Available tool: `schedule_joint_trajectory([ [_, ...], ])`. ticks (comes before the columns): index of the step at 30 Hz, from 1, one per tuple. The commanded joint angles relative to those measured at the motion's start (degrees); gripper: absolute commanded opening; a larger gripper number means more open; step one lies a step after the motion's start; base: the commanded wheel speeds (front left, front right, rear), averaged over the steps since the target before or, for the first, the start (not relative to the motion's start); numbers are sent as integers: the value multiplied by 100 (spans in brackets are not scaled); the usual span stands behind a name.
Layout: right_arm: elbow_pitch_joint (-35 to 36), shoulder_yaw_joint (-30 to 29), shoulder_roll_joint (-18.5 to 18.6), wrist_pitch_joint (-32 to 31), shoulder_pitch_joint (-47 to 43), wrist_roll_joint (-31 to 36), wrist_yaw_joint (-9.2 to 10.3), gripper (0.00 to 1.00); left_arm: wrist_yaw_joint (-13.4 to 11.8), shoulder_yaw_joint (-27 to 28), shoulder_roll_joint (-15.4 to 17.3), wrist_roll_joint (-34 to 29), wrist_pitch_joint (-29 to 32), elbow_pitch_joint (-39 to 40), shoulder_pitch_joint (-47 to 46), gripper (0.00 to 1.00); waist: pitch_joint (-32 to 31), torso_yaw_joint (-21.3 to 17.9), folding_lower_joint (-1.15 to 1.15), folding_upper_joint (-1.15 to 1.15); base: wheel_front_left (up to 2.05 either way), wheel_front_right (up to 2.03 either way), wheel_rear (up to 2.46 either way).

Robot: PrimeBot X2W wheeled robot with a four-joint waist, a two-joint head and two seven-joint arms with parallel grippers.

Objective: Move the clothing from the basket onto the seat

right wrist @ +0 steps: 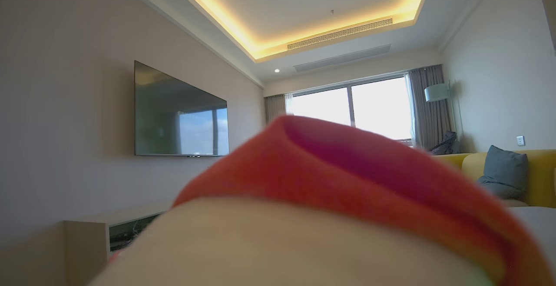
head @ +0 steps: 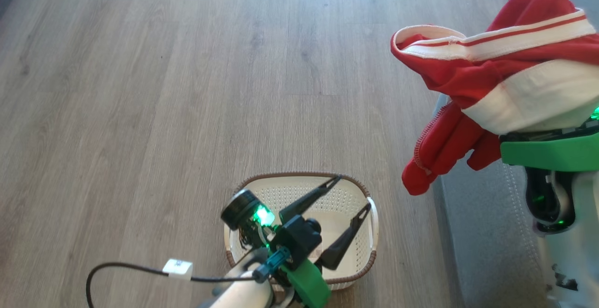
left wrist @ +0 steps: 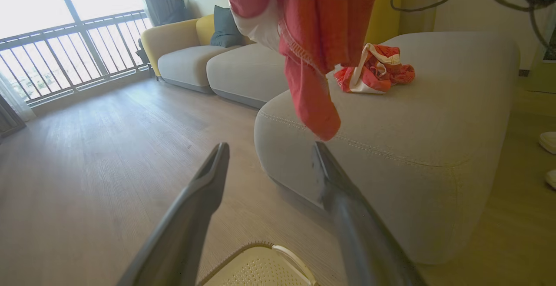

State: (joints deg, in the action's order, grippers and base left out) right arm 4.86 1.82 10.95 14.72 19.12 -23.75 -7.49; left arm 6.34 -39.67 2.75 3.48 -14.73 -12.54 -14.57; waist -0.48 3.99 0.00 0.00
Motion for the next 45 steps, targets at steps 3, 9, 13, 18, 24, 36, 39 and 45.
schedule_joint_trajectory([
  [3, 266, 72, 89, 28, 64, 88, 0, 0, 16, 262, 15, 96, -27, 137, 10, 100, -14, -58, 0, 0, 0, 0, 0],
  [9, 293, 6, 79, 28, -66, 122, 0, 0, 65, 452, 14, 357, -27, 260, 126, 100, -28, -146, 0, 0, 0, 0, 0],
  [13, 283, -98, 59, 28, -165, 124, 0, 0, 78, 505, 14, 349, -27, 287, 159, 100, -25, -173, 0, 0, 0, 0, 0],
  [18, 297, -149, 98, 28, -234, 140, 0, 0, 93, 499, 13, 292, -27, 288, 157, 100, -9, -253, 0, 0, 0, 0, 0],
  [24, 300, -213, 119, 28, -249, 142, 0, 0, 101, 454, 13, 273, -27, 304, 164, 100, 0, -372, 0, 0, 0, 0, 0],
  [36, 174, -664, 126, 28, -428, 364, 0, 0, 111, 440, 13, 240, -27, 378, 48, 100, 221, -937, 0, 0, 0, 0, 0],
  [39, 231, -777, 94, 28, -468, 412, 0, 0, 112, 443, 13, 234, -27, 388, 22, 100, 284, -1161, 0, 0, 0, 0, 0],
  [45, 273, -1030, 82, 28, -491, 431, 0, 0, 113, 429, 13, 217, -27, 400, -64, 100, 449, -1672, 0, 0, 0, 0, 0],
])
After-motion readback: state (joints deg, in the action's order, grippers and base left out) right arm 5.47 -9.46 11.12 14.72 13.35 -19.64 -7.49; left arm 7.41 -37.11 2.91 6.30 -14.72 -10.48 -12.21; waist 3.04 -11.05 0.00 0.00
